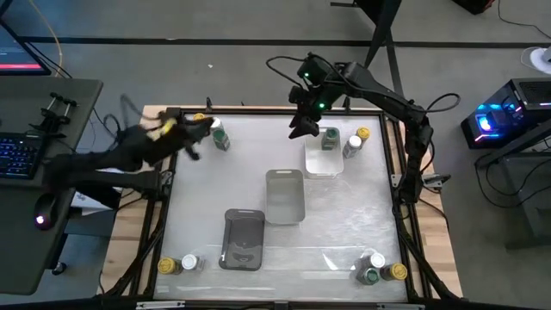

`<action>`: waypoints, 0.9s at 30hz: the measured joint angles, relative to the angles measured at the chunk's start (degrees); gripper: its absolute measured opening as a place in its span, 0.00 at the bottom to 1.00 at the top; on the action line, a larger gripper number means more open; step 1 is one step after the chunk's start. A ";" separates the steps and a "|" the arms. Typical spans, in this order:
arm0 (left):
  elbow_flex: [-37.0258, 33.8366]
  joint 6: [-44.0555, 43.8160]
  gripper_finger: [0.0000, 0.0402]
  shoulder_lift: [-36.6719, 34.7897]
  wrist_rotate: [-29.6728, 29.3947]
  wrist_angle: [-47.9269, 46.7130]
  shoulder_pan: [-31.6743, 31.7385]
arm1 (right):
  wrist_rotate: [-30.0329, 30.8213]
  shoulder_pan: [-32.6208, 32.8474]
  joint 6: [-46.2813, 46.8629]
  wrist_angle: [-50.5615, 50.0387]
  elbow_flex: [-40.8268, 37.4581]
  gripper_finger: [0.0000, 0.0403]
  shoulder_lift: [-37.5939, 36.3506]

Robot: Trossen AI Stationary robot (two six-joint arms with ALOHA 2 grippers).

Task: Sort spices by type
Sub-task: Put the green seasoning bottle into the white bin

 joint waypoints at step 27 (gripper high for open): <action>21.07 -20.06 0.76 37.84 12.20 -58.73 24.26 | 18.58 0.52 10.84 0.41 -17.49 0.70 -33.09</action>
